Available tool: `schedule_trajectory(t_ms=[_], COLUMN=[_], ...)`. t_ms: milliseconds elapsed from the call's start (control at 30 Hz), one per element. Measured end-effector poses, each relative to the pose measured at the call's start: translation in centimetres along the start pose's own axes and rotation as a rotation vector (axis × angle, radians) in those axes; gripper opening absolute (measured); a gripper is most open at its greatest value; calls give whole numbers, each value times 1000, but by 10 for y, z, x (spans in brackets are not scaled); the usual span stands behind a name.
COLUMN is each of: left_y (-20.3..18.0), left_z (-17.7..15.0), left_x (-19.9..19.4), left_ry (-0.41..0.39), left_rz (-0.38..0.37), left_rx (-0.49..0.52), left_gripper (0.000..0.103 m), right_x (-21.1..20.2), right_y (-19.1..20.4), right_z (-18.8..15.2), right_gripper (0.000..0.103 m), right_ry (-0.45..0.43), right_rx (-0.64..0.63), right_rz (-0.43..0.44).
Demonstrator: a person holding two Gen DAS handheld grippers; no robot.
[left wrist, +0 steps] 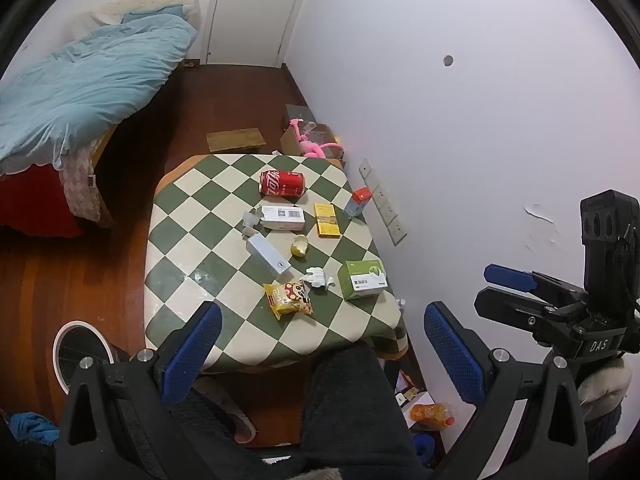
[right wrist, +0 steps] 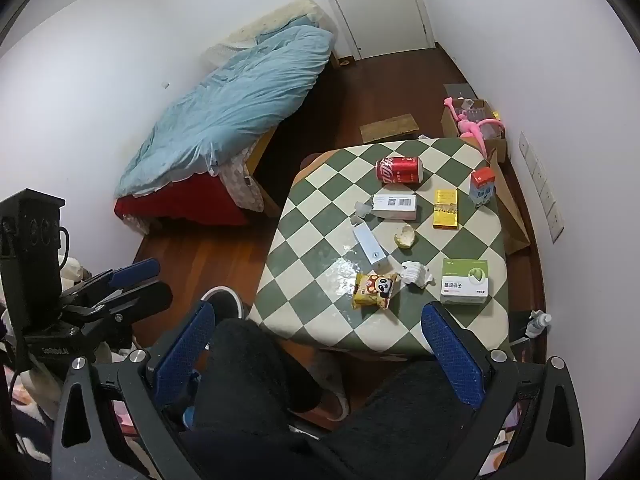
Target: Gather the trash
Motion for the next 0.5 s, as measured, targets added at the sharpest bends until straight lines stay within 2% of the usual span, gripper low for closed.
schedule_trajectory(t_ms=[500], left_y=[-2], left_z=[-1], left_x=[0], left_ry=[-10], left_rz=[-3], left_rx=[-5], left_gripper=[103], right_x=[-3], right_y=[5], right_z=[-1], right_gripper=[103], right_ry=[-4], right_rx=[-10], right_rz=[-3])
Point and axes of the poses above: each gripper's, at about its wrist camera, not at the fingertips, and x roughly the way its jaws point, y to its left, z to its top, the point moved 9 cm from there along x, roughly the way its jaws point, and after that the axes turned 12 degrees about z, right-handed, at the moved point
